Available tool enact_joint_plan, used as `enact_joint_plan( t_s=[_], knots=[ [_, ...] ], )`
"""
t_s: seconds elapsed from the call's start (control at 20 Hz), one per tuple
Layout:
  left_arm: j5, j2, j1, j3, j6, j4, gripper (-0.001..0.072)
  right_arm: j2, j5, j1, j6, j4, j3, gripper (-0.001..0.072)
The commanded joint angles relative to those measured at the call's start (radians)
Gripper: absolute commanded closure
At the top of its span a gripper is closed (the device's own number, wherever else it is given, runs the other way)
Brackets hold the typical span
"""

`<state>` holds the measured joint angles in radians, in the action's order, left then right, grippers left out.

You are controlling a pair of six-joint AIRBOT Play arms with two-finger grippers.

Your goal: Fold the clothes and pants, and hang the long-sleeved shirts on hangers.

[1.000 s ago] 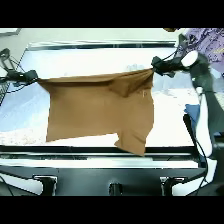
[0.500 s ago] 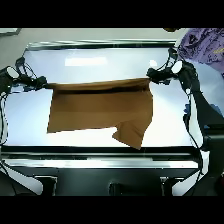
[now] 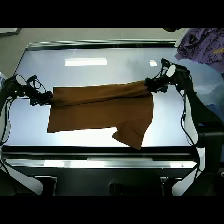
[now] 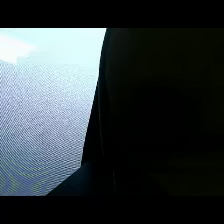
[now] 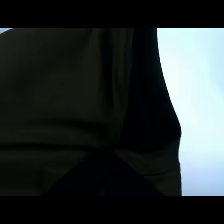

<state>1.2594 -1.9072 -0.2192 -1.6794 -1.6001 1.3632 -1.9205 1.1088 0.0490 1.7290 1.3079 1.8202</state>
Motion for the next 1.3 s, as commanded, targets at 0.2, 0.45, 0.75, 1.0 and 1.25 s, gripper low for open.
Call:
enact_joint_plan(
  t_s=[0.2,0.45,0.75,1.0,1.25],
  knots=[
    [-0.016,-0.005,-0.001,-0.014,-0.023,-0.039,0.019,-0.017,0.045,0.01,0.003,0.008,0.002,0.0398],
    [0.084,0.108,-0.065,-0.084,0.012,-0.027,0.0165,0.115,0.262,-0.101,-0.124,0.013,0.011,0.0332],
    [0.149,0.339,-0.242,0.188,0.029,-0.047,0.0165,0.409,0.303,-0.349,-0.314,-0.278,-0.523,0.0334],
    [-0.008,0.565,-0.305,0.566,0.03,-0.156,0.0165,0.602,0.15,-0.282,-0.388,-0.472,-1.019,0.0333],
    [-0.027,0.619,-0.305,0.674,0.03,-0.194,0.0165,0.606,0.019,-0.124,-0.367,-0.513,-1.144,0.0334]
  ],
)
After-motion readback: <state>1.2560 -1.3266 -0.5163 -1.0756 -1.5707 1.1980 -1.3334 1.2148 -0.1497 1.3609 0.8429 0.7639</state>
